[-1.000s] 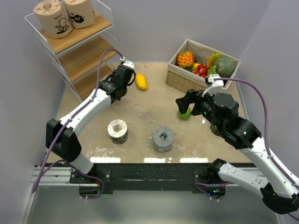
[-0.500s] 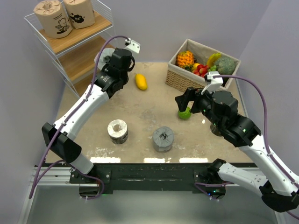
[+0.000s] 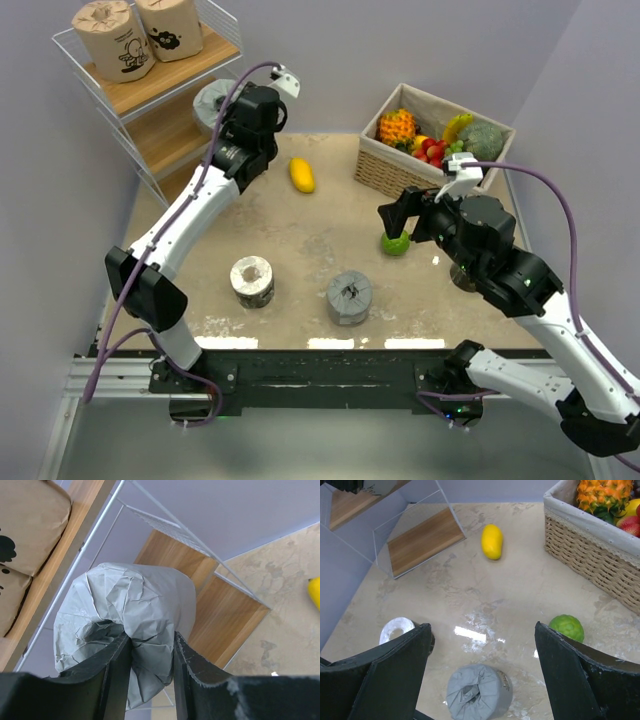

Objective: Place and organize the paper towels onto the shelf

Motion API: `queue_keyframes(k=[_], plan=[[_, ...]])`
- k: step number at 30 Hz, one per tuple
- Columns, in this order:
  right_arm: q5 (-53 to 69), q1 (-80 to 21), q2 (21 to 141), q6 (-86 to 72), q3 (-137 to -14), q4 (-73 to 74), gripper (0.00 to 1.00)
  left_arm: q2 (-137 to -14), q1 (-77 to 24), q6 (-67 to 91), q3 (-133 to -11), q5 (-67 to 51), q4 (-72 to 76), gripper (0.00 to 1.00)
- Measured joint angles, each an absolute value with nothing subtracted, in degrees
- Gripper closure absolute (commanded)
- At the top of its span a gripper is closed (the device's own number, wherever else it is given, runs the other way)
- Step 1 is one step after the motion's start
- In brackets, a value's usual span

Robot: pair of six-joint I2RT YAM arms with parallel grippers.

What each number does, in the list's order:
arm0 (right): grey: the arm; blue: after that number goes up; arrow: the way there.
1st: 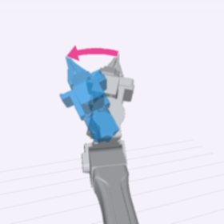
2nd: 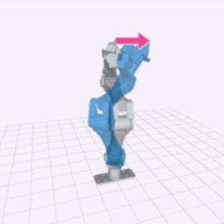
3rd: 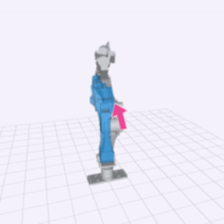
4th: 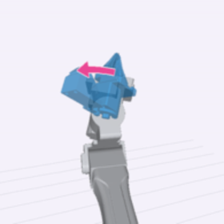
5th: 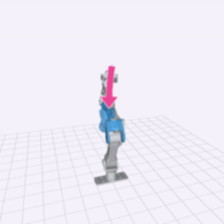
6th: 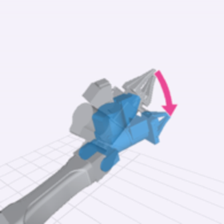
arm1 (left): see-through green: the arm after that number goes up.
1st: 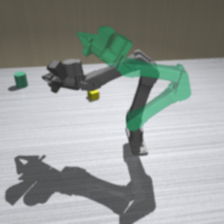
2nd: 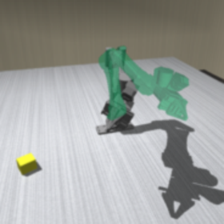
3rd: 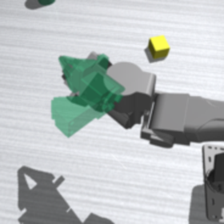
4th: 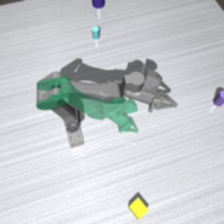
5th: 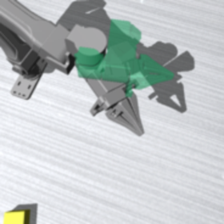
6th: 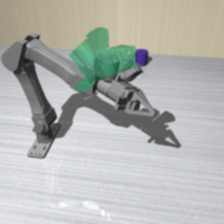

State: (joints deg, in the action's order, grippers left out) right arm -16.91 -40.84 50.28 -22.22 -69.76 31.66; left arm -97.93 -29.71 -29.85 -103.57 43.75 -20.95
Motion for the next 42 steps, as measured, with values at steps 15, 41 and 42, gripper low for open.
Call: queue_keyframes(k=[15,41,42], plan=[[-17.1,-40.8,47.6,-21.7,-69.8,31.6,0.12,-96.0,-25.1,-29.9,-99.4,46.1,-21.9,0.61],[-18.4,-40.8,45.1,-20.9,-69.7,31.7,0.11,-92.4,-19.9,-39.3,-92.1,51.5,-11.9,0.4],[-18.5,-40.8,45.0,-20.9,-69.7,31.7,0.11,-92.4,-19.9,-39.9,-92.1,51.6,-11.4,0.39]])
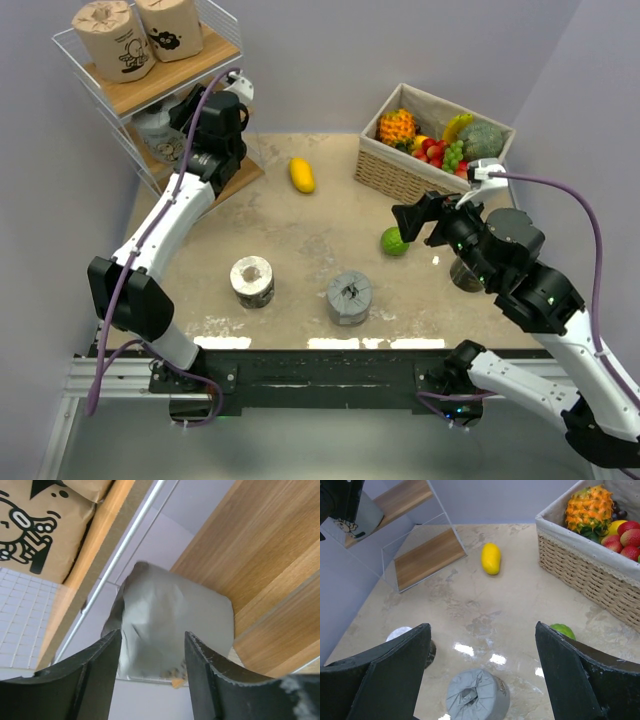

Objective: Place and organize the paper towels onto the shelf

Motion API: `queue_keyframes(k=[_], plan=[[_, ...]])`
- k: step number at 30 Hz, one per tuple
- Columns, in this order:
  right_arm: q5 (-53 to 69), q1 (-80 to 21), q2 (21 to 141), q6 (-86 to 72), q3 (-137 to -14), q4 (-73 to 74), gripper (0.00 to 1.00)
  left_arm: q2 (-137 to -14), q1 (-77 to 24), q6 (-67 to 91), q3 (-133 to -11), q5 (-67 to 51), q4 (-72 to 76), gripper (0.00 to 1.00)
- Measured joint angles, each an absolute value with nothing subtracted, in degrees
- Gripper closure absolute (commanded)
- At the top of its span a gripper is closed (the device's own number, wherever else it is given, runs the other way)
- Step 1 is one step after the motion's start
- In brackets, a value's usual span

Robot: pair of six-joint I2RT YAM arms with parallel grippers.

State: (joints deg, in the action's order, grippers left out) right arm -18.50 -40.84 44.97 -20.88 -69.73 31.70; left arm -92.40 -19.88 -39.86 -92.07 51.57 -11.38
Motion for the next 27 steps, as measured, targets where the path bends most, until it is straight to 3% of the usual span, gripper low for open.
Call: queue_keyframes(k=[7,17,27], plan=[[-18.6,-40.8,44.9,-20.4,-69.7,31.7,0.11,-92.4,-19.9,-41.7,-92.1,52.2,-9.4,0.37],[-18.5,-40.9,45.0,-20.4,-69.0,31.7,0.11,-92.0,-20.3,-34.7,-93.3,49.5,-15.1,0.54],[-18.5,-40.9,45.4,-20.3,-68.4,31.7,0.11,-90.9,-19.2,-33.0,-86.8,49.3,-16.0,0.57]])
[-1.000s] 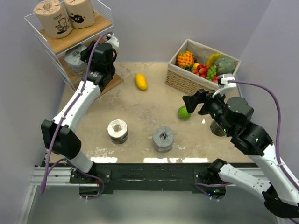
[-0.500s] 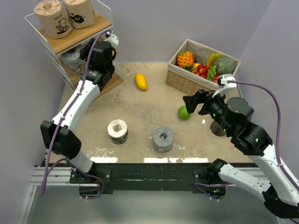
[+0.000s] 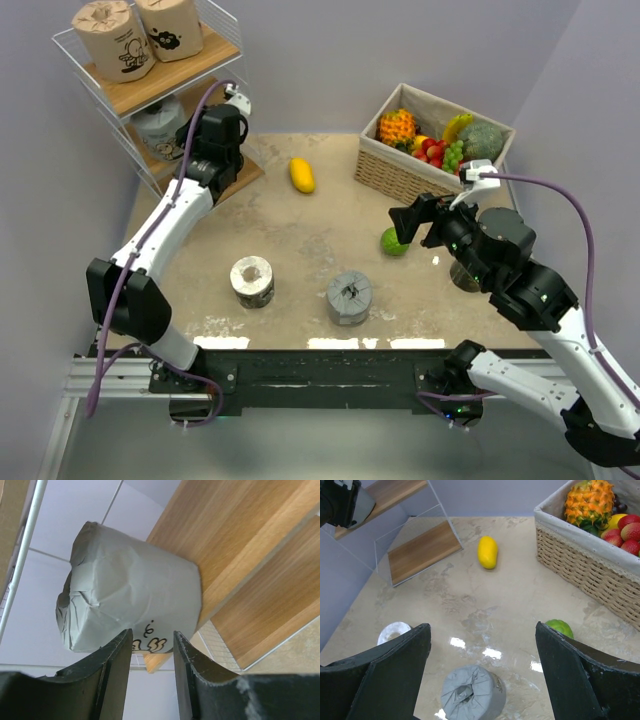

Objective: Place and organize the paper towels onto the shelf

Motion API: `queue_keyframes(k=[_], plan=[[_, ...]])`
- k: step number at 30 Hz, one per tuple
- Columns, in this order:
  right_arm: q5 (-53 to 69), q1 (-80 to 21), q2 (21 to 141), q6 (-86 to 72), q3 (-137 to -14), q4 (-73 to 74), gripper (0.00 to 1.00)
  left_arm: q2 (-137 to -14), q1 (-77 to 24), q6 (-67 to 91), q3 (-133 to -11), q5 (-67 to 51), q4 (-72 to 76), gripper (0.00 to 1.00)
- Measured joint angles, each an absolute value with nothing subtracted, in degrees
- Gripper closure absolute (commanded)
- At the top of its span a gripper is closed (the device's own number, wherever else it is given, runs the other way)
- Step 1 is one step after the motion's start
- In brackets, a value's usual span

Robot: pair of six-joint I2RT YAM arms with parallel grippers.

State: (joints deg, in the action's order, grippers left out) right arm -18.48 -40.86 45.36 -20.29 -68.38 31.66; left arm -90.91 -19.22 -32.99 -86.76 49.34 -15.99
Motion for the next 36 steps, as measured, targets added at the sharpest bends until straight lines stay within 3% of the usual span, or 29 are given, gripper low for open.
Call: queue_keyframes(k=[24,36], plan=[[-18.6,-40.8,47.7,-19.0,-68.3,31.6,0.11,-98.6,-13.9,-33.0,-92.1,49.0,-15.2,0.55],[-18.6,-40.9,47.7,-19.6,-66.7,32.1,0.11,-94.1,-24.4,-21.8,-95.7,36.8,-23.0,0.39]])
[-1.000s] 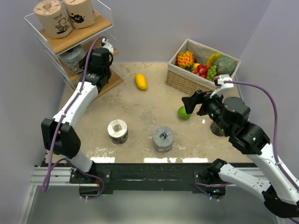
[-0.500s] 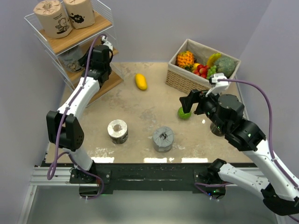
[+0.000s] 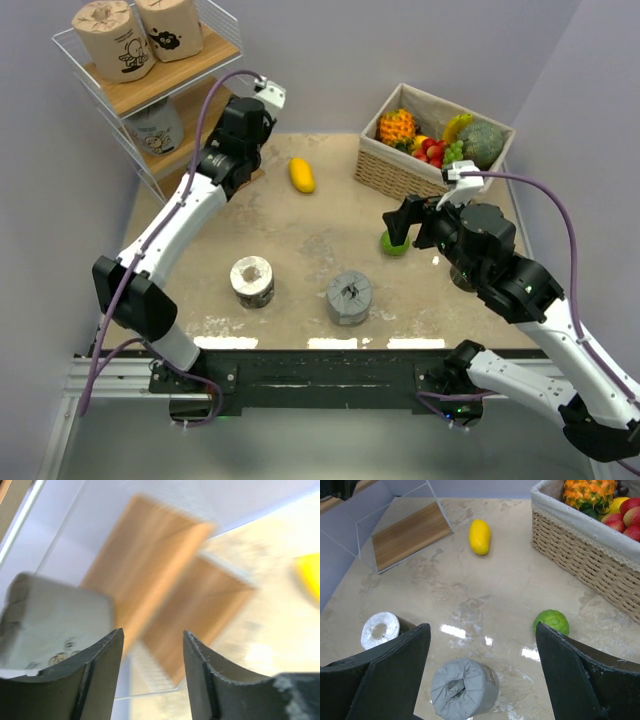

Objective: Place and organize the paper towels onto the shelf

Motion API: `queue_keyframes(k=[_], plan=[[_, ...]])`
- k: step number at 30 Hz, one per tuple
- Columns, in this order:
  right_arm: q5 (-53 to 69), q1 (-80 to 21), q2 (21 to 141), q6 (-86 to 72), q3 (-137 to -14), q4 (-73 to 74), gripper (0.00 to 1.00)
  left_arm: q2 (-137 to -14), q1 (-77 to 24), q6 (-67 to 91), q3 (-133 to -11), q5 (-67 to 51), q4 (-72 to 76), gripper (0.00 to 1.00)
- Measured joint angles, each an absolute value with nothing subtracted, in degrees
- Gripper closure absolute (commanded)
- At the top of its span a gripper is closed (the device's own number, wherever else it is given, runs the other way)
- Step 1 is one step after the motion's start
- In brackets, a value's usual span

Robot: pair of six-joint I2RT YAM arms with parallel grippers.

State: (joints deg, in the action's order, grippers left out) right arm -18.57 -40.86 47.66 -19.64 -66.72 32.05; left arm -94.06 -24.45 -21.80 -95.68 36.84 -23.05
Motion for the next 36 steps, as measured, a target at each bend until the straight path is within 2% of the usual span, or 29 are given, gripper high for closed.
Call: queue_keyframes(k=[6,14,26,36], plan=[[-20.0,-40.9,47.2,-20.4,-66.5,33.4,0.11,-86.8,-31.0,-12.7,-94.8,22.0,-27.7,0.33],[-24.3,-40.9,45.1,-21.0,-67.0,36.7,0.12,-78.0,-40.5,-2.4,-84.1,7.1,-30.2,0.35],[-32.6,-40.9,41.6,-22.0,-71.0,39.5,0.12,-80.9,-63.1,6.5,-79.1,6.2,-34.9,0.35],[-38.7,-40.9,38.0,-22.2,-73.4,39.7,0.12,-90.0,-71.4,9.6,-78.8,6.1,-33.9,0.35]])
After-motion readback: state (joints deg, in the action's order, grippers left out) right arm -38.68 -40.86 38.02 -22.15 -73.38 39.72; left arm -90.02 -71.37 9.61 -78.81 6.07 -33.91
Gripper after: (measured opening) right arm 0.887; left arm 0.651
